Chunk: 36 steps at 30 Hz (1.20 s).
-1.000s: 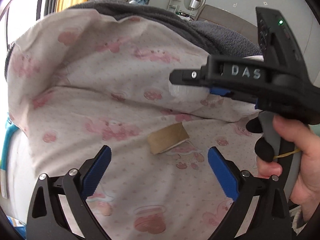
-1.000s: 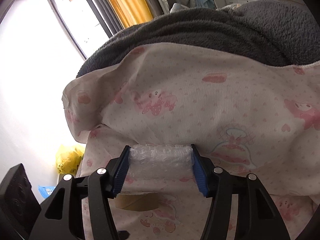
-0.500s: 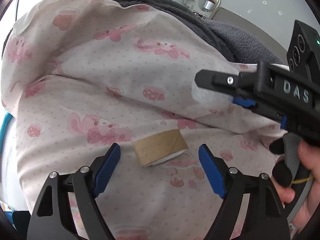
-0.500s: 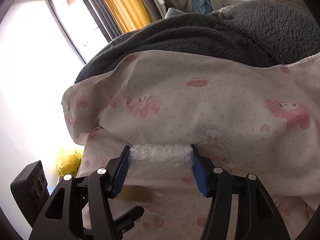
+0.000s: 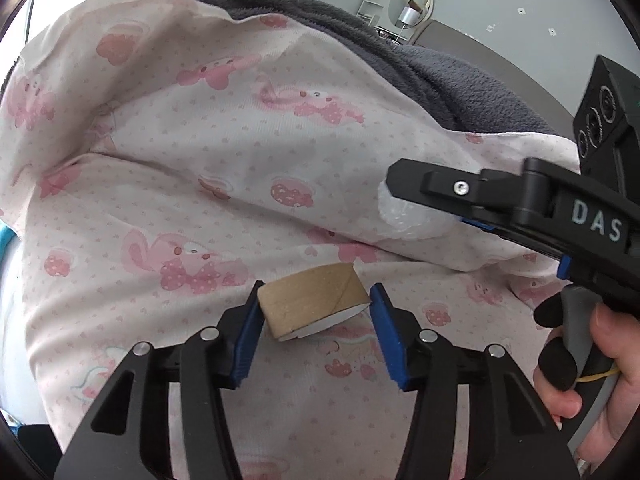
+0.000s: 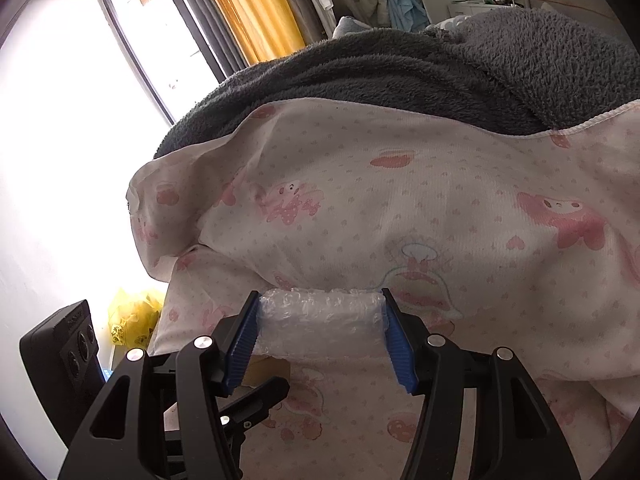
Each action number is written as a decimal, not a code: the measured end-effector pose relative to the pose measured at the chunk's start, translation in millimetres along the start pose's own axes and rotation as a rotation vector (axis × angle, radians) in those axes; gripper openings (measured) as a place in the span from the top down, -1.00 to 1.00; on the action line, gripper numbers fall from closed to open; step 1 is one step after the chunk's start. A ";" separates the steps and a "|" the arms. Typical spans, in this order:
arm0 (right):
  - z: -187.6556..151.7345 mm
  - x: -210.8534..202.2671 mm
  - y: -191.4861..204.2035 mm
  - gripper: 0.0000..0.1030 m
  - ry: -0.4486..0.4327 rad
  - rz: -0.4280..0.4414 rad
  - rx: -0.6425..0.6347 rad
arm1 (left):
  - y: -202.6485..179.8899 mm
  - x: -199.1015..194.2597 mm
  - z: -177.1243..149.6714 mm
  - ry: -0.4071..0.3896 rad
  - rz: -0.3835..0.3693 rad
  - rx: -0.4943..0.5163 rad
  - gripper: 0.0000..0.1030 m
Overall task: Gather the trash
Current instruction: 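Carry the tape core and bubble wrap with both tools over the bin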
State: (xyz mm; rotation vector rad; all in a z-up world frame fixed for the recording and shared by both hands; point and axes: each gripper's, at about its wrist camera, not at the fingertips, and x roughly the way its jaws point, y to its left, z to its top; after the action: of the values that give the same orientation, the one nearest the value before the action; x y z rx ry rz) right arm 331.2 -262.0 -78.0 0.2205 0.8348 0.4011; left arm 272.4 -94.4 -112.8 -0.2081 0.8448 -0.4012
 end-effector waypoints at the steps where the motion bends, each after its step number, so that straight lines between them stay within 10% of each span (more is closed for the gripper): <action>1: -0.4 0.1 0.9 -0.15 0.000 0.001 0.000 | -0.2 -3.6 -1.8 -0.002 0.007 0.012 -0.07; 36: -82.5 -31.6 156.5 -0.15 -0.002 0.098 -0.269 | 94.9 -140.2 -78.8 -0.016 0.256 -0.024 -0.07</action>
State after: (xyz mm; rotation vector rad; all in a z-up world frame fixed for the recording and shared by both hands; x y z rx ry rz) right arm 209.5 -131.4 -56.9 0.0121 0.7605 0.5994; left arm 153.8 49.3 -100.1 -0.1227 0.8486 -0.1499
